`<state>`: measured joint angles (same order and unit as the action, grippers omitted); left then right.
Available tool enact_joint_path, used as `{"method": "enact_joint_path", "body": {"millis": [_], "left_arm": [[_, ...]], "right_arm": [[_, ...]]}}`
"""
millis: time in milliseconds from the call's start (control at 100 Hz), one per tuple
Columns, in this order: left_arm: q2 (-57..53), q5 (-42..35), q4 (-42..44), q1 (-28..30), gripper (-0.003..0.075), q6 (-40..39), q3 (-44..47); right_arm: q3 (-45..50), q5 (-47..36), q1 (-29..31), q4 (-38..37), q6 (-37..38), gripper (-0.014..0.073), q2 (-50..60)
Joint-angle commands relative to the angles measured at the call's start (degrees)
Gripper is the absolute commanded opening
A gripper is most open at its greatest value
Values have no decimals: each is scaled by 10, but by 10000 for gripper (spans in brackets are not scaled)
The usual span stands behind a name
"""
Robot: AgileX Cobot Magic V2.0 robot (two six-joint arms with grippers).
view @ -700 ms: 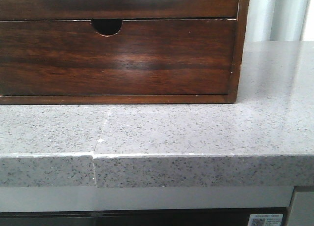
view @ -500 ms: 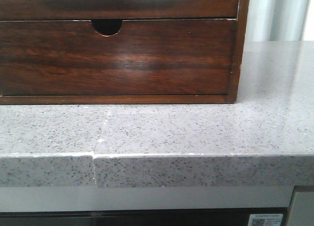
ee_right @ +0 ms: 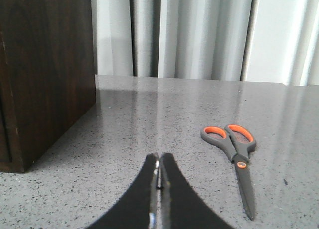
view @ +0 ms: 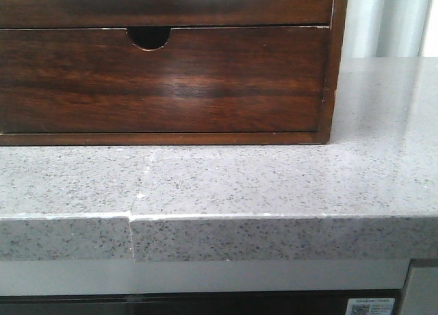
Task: Put scissors in drawer with both arms
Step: 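Move the left gripper toward the white handle of the wooden drawer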
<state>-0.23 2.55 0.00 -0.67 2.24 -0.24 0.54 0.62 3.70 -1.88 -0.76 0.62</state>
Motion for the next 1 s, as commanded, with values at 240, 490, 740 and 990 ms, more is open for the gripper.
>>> {"method": "enact_joint_path", "body": {"millis": [240,490,740,990], "left_arm": [[-18,-56,0,1,-20,-1,19],[-18,-108,-40,1,-20,-4,-9],[22,-16,-55,1,-20,-4,-129],[129,121,-36,1,-20,31,-250]], "right_arm": [[10,-75,3,1,-3,-69,12],[-54,-31,3,35,-3,-69,11],[-183,120,3,30,-3,-69,-46],[-295,250,3,4,-3,-69,-167]]}}
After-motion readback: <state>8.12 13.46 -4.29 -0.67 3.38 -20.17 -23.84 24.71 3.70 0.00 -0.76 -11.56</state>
